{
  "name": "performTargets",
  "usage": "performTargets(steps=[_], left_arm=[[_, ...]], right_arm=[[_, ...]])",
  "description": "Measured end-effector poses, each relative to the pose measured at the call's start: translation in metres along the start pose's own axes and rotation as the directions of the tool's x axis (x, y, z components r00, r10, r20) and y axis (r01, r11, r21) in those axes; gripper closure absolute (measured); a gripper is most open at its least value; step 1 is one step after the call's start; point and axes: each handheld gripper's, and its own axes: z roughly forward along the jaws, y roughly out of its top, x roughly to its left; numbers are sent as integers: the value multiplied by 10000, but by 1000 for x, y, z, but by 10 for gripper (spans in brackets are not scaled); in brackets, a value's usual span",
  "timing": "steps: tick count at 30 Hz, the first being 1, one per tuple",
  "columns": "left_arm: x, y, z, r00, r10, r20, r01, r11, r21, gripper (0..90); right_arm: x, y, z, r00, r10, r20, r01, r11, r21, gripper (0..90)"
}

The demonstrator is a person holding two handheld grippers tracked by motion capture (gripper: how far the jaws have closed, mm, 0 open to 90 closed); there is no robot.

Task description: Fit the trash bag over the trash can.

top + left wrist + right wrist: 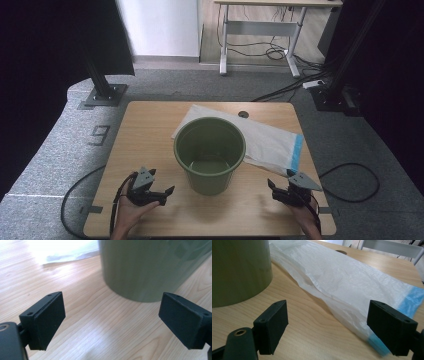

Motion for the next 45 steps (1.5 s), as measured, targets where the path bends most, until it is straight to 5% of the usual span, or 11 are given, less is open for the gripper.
performTargets(steps=[5,8,13,20,21,27,29,33,40,45], left_arm=[[3,-6,-4,9997,-170,-196,173,9998,135,67],[7,-13,-9,9955,-617,-714,642,9974,332,78],[11,-20,-14,9920,-968,-815,993,9947,267,86],[12,-27,-16,9905,-1157,-737,1180,9926,276,86],[13,-28,-16,9903,-1174,-737,1200,9922,323,86],[13,-29,-15,9902,-1153,-786,1190,9919,448,98],[13,-31,-14,9881,-989,-1181,1083,9912,757,108],[15,-33,-14,9859,-1212,-1151,1299,9890,711,110],[19,-33,-16,9845,-1461,-974,1516,9871,518,114],[22,-31,-12,9854,-1481,-843,1530,9868,540,119]], right_arm=[[3,13,17,9997,-110,-221,115,9997,197,165],[6,30,41,9986,-337,-418,353,9986,399,182],[7,52,77,9967,-423,-686,467,9968,642,209],[13,51,115,9907,-688,-1171,824,9899,1152,238],[14,45,122,9881,-922,-1234,1113,9812,1579,240],[14,39,128,9860,-929,-1387,1193,9733,1960,264],[12,36,131,9886,-961,-1162,1207,9661,2280,315],[9,34,133,9904,-661,-1214,951,9631,2520,379],[-2,34,130,9951,-61,-989,328,9622,2705,779],[-6,31,121,9976,-121,-688,312,9586,2832,881]])
